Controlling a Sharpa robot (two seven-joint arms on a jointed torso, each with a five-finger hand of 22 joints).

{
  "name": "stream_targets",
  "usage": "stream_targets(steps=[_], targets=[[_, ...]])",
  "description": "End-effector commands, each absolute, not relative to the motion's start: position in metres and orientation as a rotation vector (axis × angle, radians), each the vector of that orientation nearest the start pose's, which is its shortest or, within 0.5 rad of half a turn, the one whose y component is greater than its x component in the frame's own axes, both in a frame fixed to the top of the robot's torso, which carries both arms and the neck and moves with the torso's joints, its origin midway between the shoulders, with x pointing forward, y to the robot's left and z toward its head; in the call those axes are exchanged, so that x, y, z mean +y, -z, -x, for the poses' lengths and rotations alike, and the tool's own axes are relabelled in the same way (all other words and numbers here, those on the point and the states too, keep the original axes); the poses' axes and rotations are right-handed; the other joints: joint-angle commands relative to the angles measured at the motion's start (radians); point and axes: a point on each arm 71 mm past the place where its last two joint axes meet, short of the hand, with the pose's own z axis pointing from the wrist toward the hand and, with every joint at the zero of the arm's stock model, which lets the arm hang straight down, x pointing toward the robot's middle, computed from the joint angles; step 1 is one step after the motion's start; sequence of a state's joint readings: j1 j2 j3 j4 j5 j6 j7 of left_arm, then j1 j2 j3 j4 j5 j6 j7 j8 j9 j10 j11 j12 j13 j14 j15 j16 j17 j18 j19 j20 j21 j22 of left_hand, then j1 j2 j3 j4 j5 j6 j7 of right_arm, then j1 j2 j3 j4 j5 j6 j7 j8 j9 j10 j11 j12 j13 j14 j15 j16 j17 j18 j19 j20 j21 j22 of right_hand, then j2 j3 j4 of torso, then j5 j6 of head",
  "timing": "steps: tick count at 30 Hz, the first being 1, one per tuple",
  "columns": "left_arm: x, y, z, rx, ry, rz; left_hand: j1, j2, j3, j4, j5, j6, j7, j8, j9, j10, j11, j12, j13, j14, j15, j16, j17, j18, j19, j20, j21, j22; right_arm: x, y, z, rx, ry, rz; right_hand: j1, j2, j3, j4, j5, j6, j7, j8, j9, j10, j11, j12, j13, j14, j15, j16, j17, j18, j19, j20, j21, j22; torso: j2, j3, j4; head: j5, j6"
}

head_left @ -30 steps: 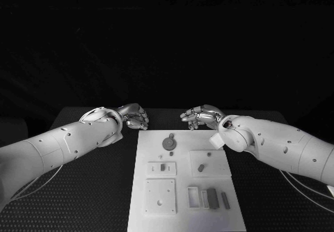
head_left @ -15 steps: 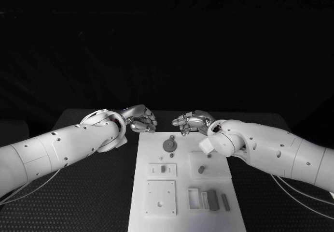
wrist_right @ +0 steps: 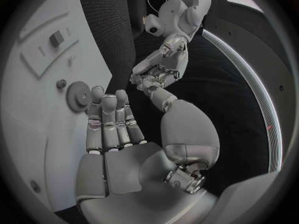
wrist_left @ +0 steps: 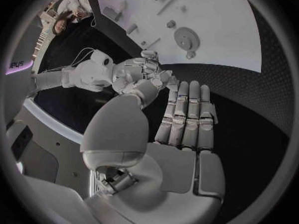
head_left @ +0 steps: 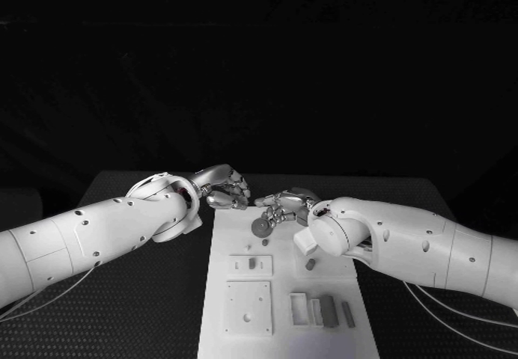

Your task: Assemble the parts on the task board

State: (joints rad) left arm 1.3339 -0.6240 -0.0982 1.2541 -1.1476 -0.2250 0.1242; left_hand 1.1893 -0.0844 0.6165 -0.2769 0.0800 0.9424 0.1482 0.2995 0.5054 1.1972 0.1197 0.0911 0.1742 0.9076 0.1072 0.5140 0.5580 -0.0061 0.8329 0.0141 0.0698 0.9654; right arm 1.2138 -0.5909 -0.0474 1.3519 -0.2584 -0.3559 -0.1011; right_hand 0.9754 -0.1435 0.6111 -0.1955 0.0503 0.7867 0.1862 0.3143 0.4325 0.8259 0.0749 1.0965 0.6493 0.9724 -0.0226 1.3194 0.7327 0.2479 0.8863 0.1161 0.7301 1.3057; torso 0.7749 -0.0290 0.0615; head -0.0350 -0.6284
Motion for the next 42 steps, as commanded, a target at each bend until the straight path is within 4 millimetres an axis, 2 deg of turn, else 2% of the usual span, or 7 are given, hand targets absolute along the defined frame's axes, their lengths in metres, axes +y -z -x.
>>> stream_targets(steps=[1, 8, 15, 24, 34, 37, 42], targets=[[0.152, 0.148, -0.541, 1.654, 0.912, -0.096, -0.010, 0.002, 0.001, 0.004, 0.004, 0.009, -0.001, 0.004, 0.001, 0.005, -0.003, -0.007, -0.001, 0.007, 0.000, -0.005, 0.001, 0.006, 0.008, 0.002, -0.003, -0.002, -0.127, 0.212, -0.509, 1.877, -1.186, -1.115, -0.007, -0.007, 0.001, 0.009, 0.000, 0.007, -0.002, 0.005, -0.002, 0.008, 0.000, 0.006, -0.002, 0.000, -0.009, -0.004, -0.001, 0.014, 0.004, -0.001, -0.006, 0.001, 0.002, 0.0001, 0.0002, -0.001, 0.002], [0.148, 0.148, -0.538, 1.658, 0.923, -0.103, -0.010, 0.001, 0.001, 0.004, 0.004, 0.009, -0.001, 0.004, 0.001, 0.006, -0.003, -0.007, -0.002, 0.007, 0.000, -0.006, 0.001, 0.006, 0.008, 0.002, -0.003, -0.002, -0.125, 0.212, -0.508, 1.868, -1.211, -1.108, -0.012, -0.010, 0.002, 0.014, 0.000, 0.007, -0.002, 0.005, -0.002, 0.007, -0.001, 0.008, -0.003, 0.001, -0.009, -0.004, -0.002, 0.014, 0.003, -0.001, -0.007, 0.001, 0.002, 0.0013, 0.0012, 0.000, 0.002], [0.145, 0.147, -0.536, 1.658, 0.931, -0.108, -0.009, 0.002, 0.002, 0.004, 0.004, 0.009, -0.001, 0.004, 0.001, 0.006, -0.003, -0.008, -0.002, 0.008, 0.000, -0.006, 0.002, 0.006, 0.008, 0.001, -0.003, -0.002, -0.122, 0.211, -0.507, 1.873, -1.231, -1.097, -0.012, -0.005, 0.005, 0.015, 0.000, 0.015, -0.004, 0.011, -0.001, 0.008, -0.002, 0.011, -0.005, 0.001, -0.010, -0.005, -0.002, 0.014, 0.003, -0.002, -0.008, 0.002, 0.002, 0.0017, 0.0009, 0.000, 0.000], [0.139, 0.147, -0.534, 1.657, 0.944, -0.117, -0.009, 0.003, 0.002, 0.004, 0.004, 0.009, -0.001, 0.004, 0.000, 0.006, -0.003, -0.008, -0.002, 0.008, 0.000, -0.006, 0.002, 0.006, 0.008, 0.001, -0.003, -0.002, -0.118, 0.211, -0.506, 1.901, -1.245, -1.070, -0.004, 0.023, 0.006, 0.001, 0.000, 0.075, -0.024, 0.044, 0.008, 0.018, -0.019, 0.021, -0.013, 0.008, -0.024, -0.002, -0.001, 0.014, 0.007, -0.005, -0.006, 0.008, 0.002, 0.0014, 0.0002, 0.000, -0.001], [0.137, 0.147, -0.533, 1.659, 0.948, -0.121, -0.009, 0.004, 0.003, 0.005, 0.004, 0.009, -0.001, 0.004, 0.000, 0.006, -0.003, -0.009, -0.002, 0.008, 0.001, -0.007, 0.002, 0.006, 0.009, 0.001, -0.003, -0.003, -0.117, 0.211, -0.506, 1.901, -1.248, -1.055, -0.005, 0.035, 0.004, -0.010, 0.000, 0.108, -0.038, 0.062, 0.016, 0.029, -0.031, 0.025, -0.021, 0.015, -0.035, 0.000, -0.001, 0.014, 0.013, -0.008, -0.005, 0.012, 0.002, 0.0020, 0.0009, 0.000, -0.001], [0.137, 0.147, -0.533, 1.660, 0.947, -0.121, -0.009, 0.005, 0.003, 0.005, 0.004, 0.009, -0.001, 0.004, 0.000, 0.007, -0.003, -0.009, -0.002, 0.009, 0.001, -0.007, 0.003, 0.006, 0.009, 0.001, -0.003, -0.003, -0.117, 0.211, -0.506, 1.899, -1.245, -1.048, 0.000, 0.047, 0.007, -0.017, 0.000, 0.122, -0.044, 0.069, 0.019, 0.035, -0.036, 0.027, -0.023, 0.019, -0.039, 0.002, -0.001, 0.014, 0.017, -0.010, -0.004, 0.013, 0.002, 0.0021, 0.0003, 0.002, -0.001], [0.136, 0.147, -0.533, 1.660, 0.948, -0.122, -0.009, 0.005, 0.003, 0.005, 0.004, 0.009, -0.001, 0.004, 0.000, 0.007, -0.003, -0.009, -0.002, 0.009, 0.001, -0.007, 0.003, 0.006, 0.009, 0.002, -0.003, -0.003, -0.117, 0.211, -0.507, 1.895, -1.247, -1.041, 0.018, 0.085, 0.015, -0.041, 0.000, 0.145, -0.054, 0.082, 0.026, 0.049, -0.045, 0.030, -0.029, 0.027, -0.047, 0.003, -0.001, 0.014, 0.024, -0.014, -0.002, 0.014, 0.002, 0.0023, -0.0002, 0.001, -0.001]])
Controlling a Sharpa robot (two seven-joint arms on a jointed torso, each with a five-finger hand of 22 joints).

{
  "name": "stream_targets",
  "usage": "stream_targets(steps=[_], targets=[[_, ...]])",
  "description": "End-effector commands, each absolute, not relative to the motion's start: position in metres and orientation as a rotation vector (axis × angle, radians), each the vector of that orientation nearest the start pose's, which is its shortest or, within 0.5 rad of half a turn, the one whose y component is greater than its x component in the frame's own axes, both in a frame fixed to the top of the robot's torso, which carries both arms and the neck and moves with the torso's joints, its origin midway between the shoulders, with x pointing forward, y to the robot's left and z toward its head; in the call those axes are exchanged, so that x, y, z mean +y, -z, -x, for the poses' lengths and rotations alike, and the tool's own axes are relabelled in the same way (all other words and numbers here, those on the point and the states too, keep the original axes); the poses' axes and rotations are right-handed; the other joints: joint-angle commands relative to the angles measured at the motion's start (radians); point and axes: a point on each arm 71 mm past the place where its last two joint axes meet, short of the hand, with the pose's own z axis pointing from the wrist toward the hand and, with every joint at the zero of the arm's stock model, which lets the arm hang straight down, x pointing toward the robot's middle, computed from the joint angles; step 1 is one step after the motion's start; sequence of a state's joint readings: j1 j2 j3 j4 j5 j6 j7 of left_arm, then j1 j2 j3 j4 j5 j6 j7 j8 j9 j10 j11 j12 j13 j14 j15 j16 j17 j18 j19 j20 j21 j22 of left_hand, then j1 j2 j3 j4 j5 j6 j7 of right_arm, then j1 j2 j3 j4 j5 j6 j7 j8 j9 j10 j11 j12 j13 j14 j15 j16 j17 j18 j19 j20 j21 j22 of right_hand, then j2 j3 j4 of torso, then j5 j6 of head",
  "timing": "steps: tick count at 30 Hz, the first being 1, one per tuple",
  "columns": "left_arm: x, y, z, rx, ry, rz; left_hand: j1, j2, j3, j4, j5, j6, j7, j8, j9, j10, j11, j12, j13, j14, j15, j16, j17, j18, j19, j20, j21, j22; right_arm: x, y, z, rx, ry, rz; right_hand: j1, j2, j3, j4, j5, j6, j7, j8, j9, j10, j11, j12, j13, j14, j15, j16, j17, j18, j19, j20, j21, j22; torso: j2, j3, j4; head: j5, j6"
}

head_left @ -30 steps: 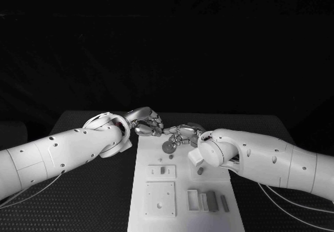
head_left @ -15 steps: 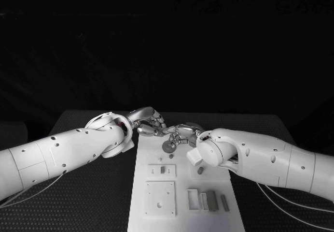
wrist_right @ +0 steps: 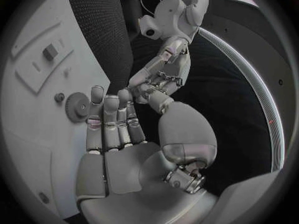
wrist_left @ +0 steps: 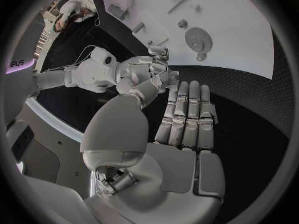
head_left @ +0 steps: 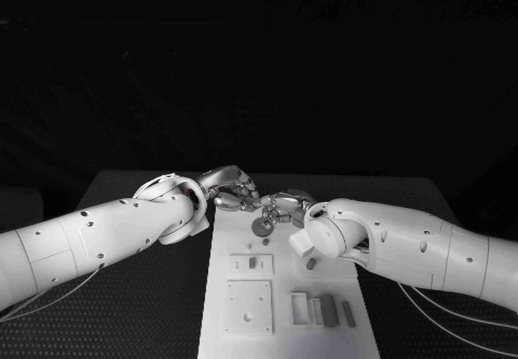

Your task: Assemble the parts on the task board

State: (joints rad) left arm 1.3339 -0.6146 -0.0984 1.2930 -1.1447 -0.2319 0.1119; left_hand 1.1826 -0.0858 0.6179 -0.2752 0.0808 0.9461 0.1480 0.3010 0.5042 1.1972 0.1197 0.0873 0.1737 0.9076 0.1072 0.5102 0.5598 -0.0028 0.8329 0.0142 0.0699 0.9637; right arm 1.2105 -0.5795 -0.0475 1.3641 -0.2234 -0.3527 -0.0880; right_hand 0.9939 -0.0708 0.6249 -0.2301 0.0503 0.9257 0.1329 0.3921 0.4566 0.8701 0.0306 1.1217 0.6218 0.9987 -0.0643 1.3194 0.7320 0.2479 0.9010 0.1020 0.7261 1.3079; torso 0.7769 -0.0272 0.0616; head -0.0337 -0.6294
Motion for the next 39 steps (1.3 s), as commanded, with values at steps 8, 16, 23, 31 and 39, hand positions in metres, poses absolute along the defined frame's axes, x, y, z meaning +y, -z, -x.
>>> stream_targets(steps=[8, 16, 23, 31, 39], targets=[[0.1310, 0.1462, -0.5297, 1.659, 0.964, -0.132, -0.002, 0.009, 0.002, 0.004, 0.004, 0.006, -0.001, 0.002, 0.001, 0.007, -0.004, -0.006, -0.002, 0.009, 0.001, -0.004, 0.001, 0.003, 0.009, 0.002, -0.003, -0.002, -0.1143, 0.2103, -0.5078, 1.885, -1.256, -1.033, 0.018, 0.067, 0.013, -0.047, 0.000, 0.024, -0.010, 0.014, 0.008, 0.022, -0.009, 0.005, -0.010, 0.009, -0.013, 0.004, 0.000, 0.014, 0.017, -0.001, 0.004, 0.014, 0.000, 0.0003, 0.0004, -0.002, 0.000], [0.1334, 0.1463, -0.5308, 1.658, 0.956, -0.126, -0.003, 0.009, 0.003, 0.004, 0.003, 0.006, -0.001, 0.002, 0.000, 0.008, -0.003, -0.006, -0.002, 0.009, 0.001, -0.004, 0.002, 0.003, 0.009, 0.002, -0.004, -0.002, -0.1150, 0.2110, -0.5073, 1.888, -1.248, -1.017, 0.042, 0.078, 0.020, -0.062, 0.000, 0.038, -0.017, 0.023, 0.016, 0.034, -0.016, 0.009, -0.013, 0.014, -0.018, 0.007, 0.002, 0.014, 0.021, -0.004, 0.006, 0.015, 0.000, 0.0004, -0.0005, -0.002, -0.001], [0.1350, 0.1463, -0.5312, 1.657, 0.952, -0.122, -0.003, 0.008, 0.003, 0.004, 0.003, 0.004, 0.000, 0.001, -0.001, 0.006, -0.003, -0.008, -0.003, 0.008, 0.002, -0.006, 0.002, 0.003, 0.007, 0.002, -0.004, -0.003, -0.1184, 0.2109, -0.5081, 1.849, -1.229, -1.006, 0.062, 0.085, 0.019, -0.062, 0.000, 0.048, -0.022, 0.033, 0.026, 0.046, -0.022, 0.015, -0.013, 0.022, -0.024, 0.017, 0.008, 0.014, 0.031, -0.008, 0.014, 0.018, 0.000, 0.0004, -0.0001, -0.003, -0.001], [0.1362, 0.1466, -0.5312, 1.669, 0.981, -0.093, -0.011, -0.011, -0.005, 0.000, -0.006, -0.037, 0.019, -0.023, -0.015, -0.023, 0.012, -0.023, -0.016, -0.014, 0.018, -0.028, 0.003, 0.003, -0.020, 0.015, -0.006, -0.013, -0.1198, 0.2095, -0.5086, 1.817, -1.219, -0.979, 0.077, 0.088, 0.015, -0.063, 0.000, 0.056, -0.028, 0.045, 0.041, 0.057, -0.028, 0.026, -0.010, 0.033, -0.032, 0.032, 0.016, 0.014, 0.044, -0.015, 0.026, 0.020, 0.000, 0.0003, 0.0004, -0.006, -0.001], [0.1390, 0.1464, -0.5316, 1.671, 0.996, -0.063, -0.092, -0.071, -0.105, -0.001, 0.028, -0.130, 0.005, -0.065, -0.032, -0.149, 0.057, -0.025, -0.057, -0.071, 0.044, -0.061, 0.008, 0.003, -0.087, 0.040, -0.005, -0.025, -0.1238, 0.2095, -0.5110, 1.815, -1.199, -0.930, 0.086, 0.088, 0.011, -0.063, 0.000, 0.060, -0.033, 0.055, 0.059, 0.061, -0.033, 0.039, -0.003, 0.037, -0.038, 0.047, 0.025, 0.014, 0.049, -0.020, 0.038, 0.022, 0.000, 0.0000, -0.0001, -0.007, -0.002]])
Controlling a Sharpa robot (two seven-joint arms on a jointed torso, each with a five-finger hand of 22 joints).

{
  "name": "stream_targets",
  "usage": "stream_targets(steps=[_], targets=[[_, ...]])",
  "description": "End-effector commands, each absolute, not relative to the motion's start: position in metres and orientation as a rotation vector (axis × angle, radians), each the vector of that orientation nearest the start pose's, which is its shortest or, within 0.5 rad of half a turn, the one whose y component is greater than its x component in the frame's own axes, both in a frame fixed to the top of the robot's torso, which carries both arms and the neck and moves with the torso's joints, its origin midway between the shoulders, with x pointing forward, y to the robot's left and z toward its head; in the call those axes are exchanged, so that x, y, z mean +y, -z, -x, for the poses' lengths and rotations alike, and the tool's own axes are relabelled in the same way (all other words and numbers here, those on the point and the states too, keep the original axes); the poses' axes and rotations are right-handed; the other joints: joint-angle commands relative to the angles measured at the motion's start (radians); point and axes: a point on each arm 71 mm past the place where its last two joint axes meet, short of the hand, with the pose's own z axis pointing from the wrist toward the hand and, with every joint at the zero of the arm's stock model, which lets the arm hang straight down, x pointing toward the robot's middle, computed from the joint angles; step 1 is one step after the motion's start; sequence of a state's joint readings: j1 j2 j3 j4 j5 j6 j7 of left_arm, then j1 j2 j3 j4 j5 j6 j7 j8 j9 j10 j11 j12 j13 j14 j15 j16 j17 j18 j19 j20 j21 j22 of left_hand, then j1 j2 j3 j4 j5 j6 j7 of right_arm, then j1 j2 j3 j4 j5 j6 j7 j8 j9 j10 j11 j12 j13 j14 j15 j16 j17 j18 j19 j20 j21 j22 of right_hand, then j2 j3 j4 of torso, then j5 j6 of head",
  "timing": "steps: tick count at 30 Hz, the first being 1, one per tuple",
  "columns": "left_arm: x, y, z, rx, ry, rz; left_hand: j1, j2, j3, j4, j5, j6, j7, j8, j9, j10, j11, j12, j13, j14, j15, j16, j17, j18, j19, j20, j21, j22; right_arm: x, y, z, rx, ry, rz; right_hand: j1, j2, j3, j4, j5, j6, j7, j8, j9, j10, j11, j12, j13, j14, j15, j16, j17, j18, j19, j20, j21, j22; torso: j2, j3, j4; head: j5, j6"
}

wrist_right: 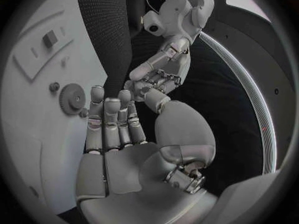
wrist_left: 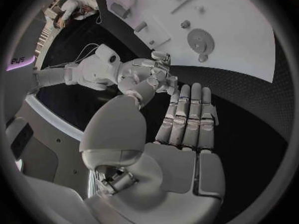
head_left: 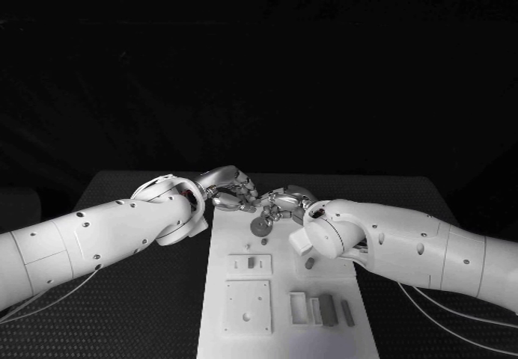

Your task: Assemble the parts on the task board

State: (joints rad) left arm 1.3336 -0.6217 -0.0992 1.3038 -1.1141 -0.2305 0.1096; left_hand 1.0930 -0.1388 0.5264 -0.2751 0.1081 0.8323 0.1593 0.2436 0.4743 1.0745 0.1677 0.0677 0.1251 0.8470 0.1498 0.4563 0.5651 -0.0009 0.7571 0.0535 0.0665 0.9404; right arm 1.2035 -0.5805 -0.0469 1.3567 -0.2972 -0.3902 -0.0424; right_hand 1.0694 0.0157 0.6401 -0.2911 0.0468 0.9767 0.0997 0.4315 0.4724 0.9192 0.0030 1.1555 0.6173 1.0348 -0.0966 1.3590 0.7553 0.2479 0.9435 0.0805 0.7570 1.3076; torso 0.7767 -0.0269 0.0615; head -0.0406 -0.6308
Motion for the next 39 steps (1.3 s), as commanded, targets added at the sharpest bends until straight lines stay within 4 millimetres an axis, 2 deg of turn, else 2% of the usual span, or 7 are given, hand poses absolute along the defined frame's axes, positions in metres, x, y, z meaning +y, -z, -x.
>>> stream_targets(steps=[1, 16, 20, 22, 28, 33, 39], targets=[[0.140, 0.147, -0.532, 1.672, 0.998, -0.054, -0.005, -0.024, -0.019, 0.000, -0.001, -0.026, -0.007, -0.011, -0.003, -0.039, 0.014, -0.005, -0.013, -0.013, 0.003, -0.009, 0.003, 0.001, -0.015, 0.003, -0.002, -0.003, -0.125, 0.210, -0.511, 1.816, -1.196, -0.920, 0.012, 0.001, -0.004, -0.002, 0.003, 0.010, 0.000, 0.017, 0.047, 0.012, -0.006, 0.007, 0.003, 0.001, -0.006, 0.009, 0.004, 0.014, 0.007, 0.001, 0.009, 0.022, 0.000, -0.0003, 0.0000, -0.001, -0.001], [0.152, 0.148, -0.536, 1.698, 1.009, 0.038, -0.011, -0.098, -0.004, 0.084, -0.044, -0.134, -0.004, -0.024, 0.013, -0.126, 0.043, 0.000, -0.051, -0.051, 0.018, -0.025, 0.026, 0.001, -0.053, 0.017, 0.001, -0.003, -0.136, 0.214, -0.517, 1.893, -1.162, -0.785, 0.017, 0.001, -0.007, -0.003, 0.003, 0.008, -0.003, 0.026, 0.071, 0.007, -0.009, 0.024, 0.017, -0.002, -0.010, 0.023, 0.013, 0.014, 0.006, -0.002, 0.022, 0.022, 0.000, 0.0002, 0.0005, -0.001, -0.002], [0.166, 0.148, -0.540, 1.700, 1.023, 0.133, -0.005, -0.064, -0.001, 0.098, -0.046, -0.104, 0.039, 0.001, 0.027, -0.109, 0.036, 0.010, -0.048, -0.035, 0.010, -0.014, 0.038, 0.003, -0.040, 0.010, 0.007, 0.002, -0.144, 0.216, -0.519, 1.985, -1.159, -0.654, 0.016, 0.002, -0.008, -0.003, 0.003, 0.007, -0.003, 0.026, 0.073, 0.006, -0.009, 0.025, 0.018, -0.003, -0.010, 0.024, 0.014, 0.014, 0.006, -0.002, 0.022, 0.022, 0.000, 0.0007, 0.0004, 0.000, -0.002], [0.176, 0.147, -0.544, 1.709, 1.021, 0.203, 0.021, -0.015, 0.005, 0.082, -0.045, -0.046, 0.046, 0.034, 0.040, -0.061, 0.015, 0.036, -0.035, 0.013, -0.012, 0.013, 0.054, 0.012, 0.006, -0.006, 0.022, 0.007, -0.149, 0.215, -0.522, 1.992, -1.142, -0.584, 0.016, 0.003, -0.008, -0.003, 0.003, 0.006, -0.003, 0.026, 0.075, 0.005, -0.009, 0.026, 0.018, -0.004, -0.010, 0.024, 0.014, 0.014, 0.005, -0.002, 0.023, 0.022, -0.001, 0.0010, 0.0011, -0.001, -0.001], [0.191, 0.151, -0.547, 1.787, 1.080, 0.378, -0.016, 0.075, -0.003, 0.097, -0.043, 0.015, 0.022, 0.059, 0.037, 0.063, -0.044, 0.120, 0.008, 0.134, -0.072, 0.072, 0.098, 0.029, 0.134, -0.047, 0.041, -0.008, -0.158, 0.208, -0.527, 2.009, -1.108, -0.453, 0.016, 0.002, -0.008, -0.003, 0.003, 0.004, -0.003, 0.026, 0.078, 0.003, -0.009, 0.026, 0.020, -0.005, -0.010, 0.025, 0.014, 0.014, 0.004, -0.002, 0.023, 0.022, -0.001, 0.0011, 0.0020, -0.004, 0.000], [0.189, 0.151, -0.548, 1.820, 1.095, 0.380, -0.036, 0.104, -0.013, 0.097, -0.051, 0.039, 0.012, 0.067, 0.034, 0.076, -0.053, 0.136, 0.024, 0.141, -0.075, 0.068, 0.109, 0.021, 0.153, -0.055, 0.025, -0.026, -0.157, 0.206, -0.528, 2.015, -1.095, -0.403, 0.017, 0.002, -0.008, -0.003, 0.003, 0.004, -0.003, 0.026, 0.079, 0.002, -0.009, 0.027, 0.020, -0.006, -0.010, 0.025, 0.015, 0.014, 0.003, -0.002, 0.024, 0.022, -0.001, 0.0002, 0.0005, -0.003, -0.001], [0.173, 0.153, -0.546, 1.860, 1.103, 0.325, -0.058, 0.097, -0.027, 0.104, -0.053, 0.039, 0.012, 0.064, 0.029, 0.073, -0.054, 0.140, 0.033, 0.141, -0.075, 0.061, 0.115, 0.015, 0.159, -0.060, 0.013, -0.035, -0.157, 0.205, -0.528, 2.046, -1.079, -0.342, 0.018, 0.000, -0.008, -0.003, 0.003, 0.003, -0.003, 0.027, 0.082, 0.002, -0.009, 0.028, 0.021, -0.007, -0.010, 0.026, 0.015, 0.014, 0.002, -0.003, 0.025, 0.022, 0.000, 0.0003, -0.0001, 0.000, -0.001]])
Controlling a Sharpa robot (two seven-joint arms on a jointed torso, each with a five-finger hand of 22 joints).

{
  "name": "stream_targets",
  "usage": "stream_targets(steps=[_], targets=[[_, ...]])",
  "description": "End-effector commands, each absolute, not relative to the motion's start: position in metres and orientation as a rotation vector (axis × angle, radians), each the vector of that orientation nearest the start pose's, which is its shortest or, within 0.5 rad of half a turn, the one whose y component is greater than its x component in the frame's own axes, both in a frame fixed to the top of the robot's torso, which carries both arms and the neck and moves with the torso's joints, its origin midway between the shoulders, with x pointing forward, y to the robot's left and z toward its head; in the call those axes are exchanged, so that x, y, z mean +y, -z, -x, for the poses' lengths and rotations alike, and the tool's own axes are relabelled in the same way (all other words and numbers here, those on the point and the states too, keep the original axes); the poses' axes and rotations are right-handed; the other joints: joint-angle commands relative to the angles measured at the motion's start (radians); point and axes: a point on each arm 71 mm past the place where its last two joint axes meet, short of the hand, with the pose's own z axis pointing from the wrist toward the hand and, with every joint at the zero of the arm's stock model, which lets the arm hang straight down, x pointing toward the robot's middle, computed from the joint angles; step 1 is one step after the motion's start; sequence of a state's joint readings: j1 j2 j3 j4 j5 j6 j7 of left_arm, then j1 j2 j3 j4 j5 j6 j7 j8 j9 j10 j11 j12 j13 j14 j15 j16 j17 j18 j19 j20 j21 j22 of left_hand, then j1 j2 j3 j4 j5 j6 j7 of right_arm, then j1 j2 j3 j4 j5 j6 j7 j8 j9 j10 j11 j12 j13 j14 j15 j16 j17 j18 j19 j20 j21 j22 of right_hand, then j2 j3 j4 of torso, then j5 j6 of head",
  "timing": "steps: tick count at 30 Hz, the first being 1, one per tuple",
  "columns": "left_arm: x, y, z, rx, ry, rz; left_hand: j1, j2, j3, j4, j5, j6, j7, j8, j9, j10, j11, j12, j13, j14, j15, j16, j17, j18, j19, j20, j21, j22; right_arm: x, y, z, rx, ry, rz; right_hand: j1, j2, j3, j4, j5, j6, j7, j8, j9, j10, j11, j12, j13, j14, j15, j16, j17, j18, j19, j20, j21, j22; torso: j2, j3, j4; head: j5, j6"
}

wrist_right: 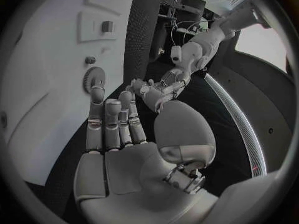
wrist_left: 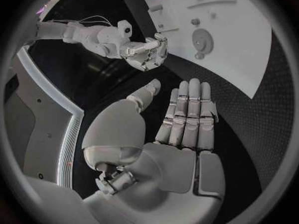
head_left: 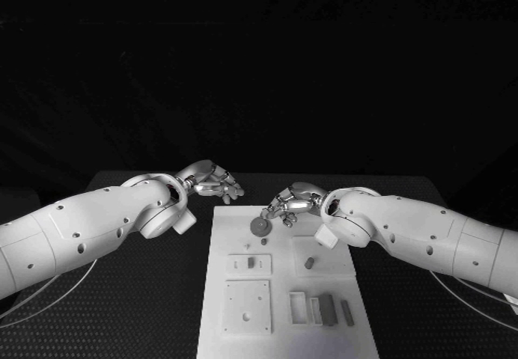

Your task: Assemble the parts on the task board

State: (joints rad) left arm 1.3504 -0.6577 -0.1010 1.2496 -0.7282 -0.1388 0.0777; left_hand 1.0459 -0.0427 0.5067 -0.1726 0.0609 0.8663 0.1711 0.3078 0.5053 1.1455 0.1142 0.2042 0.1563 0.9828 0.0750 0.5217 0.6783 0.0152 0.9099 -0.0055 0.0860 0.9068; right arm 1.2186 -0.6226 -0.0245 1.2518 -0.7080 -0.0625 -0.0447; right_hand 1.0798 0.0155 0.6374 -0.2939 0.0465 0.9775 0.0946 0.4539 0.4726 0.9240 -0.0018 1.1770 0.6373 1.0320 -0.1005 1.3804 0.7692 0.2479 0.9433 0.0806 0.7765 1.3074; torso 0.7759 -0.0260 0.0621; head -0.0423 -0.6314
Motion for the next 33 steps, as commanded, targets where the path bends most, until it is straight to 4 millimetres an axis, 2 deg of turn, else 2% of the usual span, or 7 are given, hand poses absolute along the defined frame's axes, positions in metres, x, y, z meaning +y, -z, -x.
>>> stream_targets(steps=[1, 3, 6, 14, 18, 26, 33], targets=[[0.170, 0.153, -0.545, 1.875, 1.098, 0.289, -0.015, -0.003, -0.010, 0.002, -0.006, 0.005, 0.001, -0.001, -0.002, 0.000, 0.000, 0.003, 0.002, 0.004, 0.001, -0.006, 0.003, -0.002, 0.006, -0.002, -0.008, -0.003, -0.156, 0.204, -0.528, 2.064, -1.075, -0.318, 0.008, 0.000, -0.005, -0.001, 0.004, 0.002, 0.002, 0.005, 0.082, -0.003, -0.004, 0.006, 0.001, -0.004, -0.006, 0.005, 0.002, 0.014, 0.002, -0.003, 0.006, 0.022, 0.001, -0.0004, -0.0011, 0.002, -0.002], [0.164, 0.155, -0.542, 1.917, 1.084, 0.206, -0.028, -0.018, -0.020, 0.006, -0.011, 0.005, 0.001, -0.002, -0.004, -0.003, 0.001, 0.004, 0.005, 0.002, 0.002, -0.009, 0.005, -0.006, 0.006, -0.003, -0.013, -0.006, -0.155, 0.203, -0.527, 2.098, -1.062, -0.266, 0.008, -0.001, -0.005, -0.001, 0.004, 0.002, 0.002, 0.005, 0.083, -0.003, -0.004, 0.007, 0.002, -0.004, -0.006, 0.005, 0.002, 0.014, 0.002, -0.003, 0.007, 0.022, 0.001, -0.0001, -0.0022, 0.005, -0.003], [0.159, 0.159, -0.538, 1.987, 1.094, 0.131, -0.045, -0.029, -0.032, 0.013, -0.012, 0.011, -0.001, 0.001, -0.003, -0.006, 0.002, 0.004, 0.008, -0.001, 0.004, -0.013, 0.007, -0.008, 0.005, -0.004, -0.016, -0.010, -0.153, 0.199, -0.528, 2.141, -1.051, -0.201, 0.008, -0.001, -0.005, -0.001, 0.004, 0.002, 0.002, 0.005, 0.084, -0.003, -0.005, 0.007, 0.002, -0.004, -0.006, 0.006, 0.002, 0.014, 0.002, -0.003, 0.007, 0.022, 0.002, -0.0007, -0.0029, 0.005, -0.006], [0.153, 0.159, -0.534, 2.014, 1.145, 0.060, -0.060, -0.006, -0.071, -0.007, -0.012, 0.017, -0.008, 0.002, -0.005, -0.016, 0.003, 0.006, 0.019, -0.015, 0.009, -0.026, 0.016, -0.015, -0.008, -0.006, -0.022, -0.025, -0.149, 0.192, -0.527, 2.187, -1.047, -0.123, 0.009, -0.002, -0.005, -0.001, 0.004, 0.002, 0.002, 0.005, 0.086, -0.004, -0.005, 0.008, 0.003, -0.004, -0.006, 0.006, 0.003, 0.014, 0.001, -0.003, 0.007, 0.022, 0.000, -0.0009, 0.0012, -0.002, -0.013], [0.149, 0.159, -0.532, 2.010, 1.127, 0.013, -0.059, 0.000, -0.080, -0.019, -0.012, 0.004, -0.007, -0.007, -0.009, -0.033, 0.010, -0.001, 0.019, -0.017, 0.010, -0.030, 0.021, -0.015, -0.010, -0.005, -0.020, -0.030, -0.147, 0.191, -0.526, 2.184, -1.053, -0.118, 0.009, -0.001, -0.005, -0.001, 0.004, 0.002, 0.002, 0.005, 0.086, -0.004, -0.005, 0.008, 0.003, -0.004, -0.006, 0.006, 0.003, 0.014, 0.001, -0.003, 0.008, 0.022, 0.000, -0.0015, 0.0002, -0.001, -0.013], [0.142, 0.161, -0.526, 2.025, 1.123, -0.040, -0.081, -0.017, -0.113, -0.035, -0.012, -0.014, -0.004, -0.017, -0.015, -0.050, 0.016, -0.007, 0.021, -0.015, 0.009, -0.033, 0.027, -0.015, -0.008, -0.005, -0.019, -0.037, -0.142, 0.191, -0.523, 2.193, -1.072, -0.098, 0.009, -0.002, -0.006, -0.001, 0.004, 0.001, 0.002, 0.005, 0.087, -0.004, -0.005, 0.008, 0.003, -0.005, -0.006, 0.007, 0.003, 0.014, 0.001, -0.003, 0.008, 0.022, 0.000, -0.0016, -0.0003, -0.003, -0.017], [0.139, 0.165, -0.521, 2.055, 1.082, -0.137, -0.123, -0.007, -0.134, -0.019, -0.012, -0.003, -0.007, -0.012, -0.014, -0.046, 0.012, -0.002, 0.027, -0.013, 0.008, -0.038, 0.032, -0.015, -0.005, -0.007, -0.020, -0.046, -0.139, 0.190, -0.521, 2.199, -1.085, -0.086, 0.009, -0.002, -0.006, -0.001, 0.004, 0.001, 0.002, 0.005, 0.088, -0.004, -0.005, 0.008, 0.003, -0.005, -0.006, 0.007, 0.003, 0.014, 0.000, -0.003, 0.008, 0.022, 0.001, -0.0012, 0.0000, -0.004, -0.020]])
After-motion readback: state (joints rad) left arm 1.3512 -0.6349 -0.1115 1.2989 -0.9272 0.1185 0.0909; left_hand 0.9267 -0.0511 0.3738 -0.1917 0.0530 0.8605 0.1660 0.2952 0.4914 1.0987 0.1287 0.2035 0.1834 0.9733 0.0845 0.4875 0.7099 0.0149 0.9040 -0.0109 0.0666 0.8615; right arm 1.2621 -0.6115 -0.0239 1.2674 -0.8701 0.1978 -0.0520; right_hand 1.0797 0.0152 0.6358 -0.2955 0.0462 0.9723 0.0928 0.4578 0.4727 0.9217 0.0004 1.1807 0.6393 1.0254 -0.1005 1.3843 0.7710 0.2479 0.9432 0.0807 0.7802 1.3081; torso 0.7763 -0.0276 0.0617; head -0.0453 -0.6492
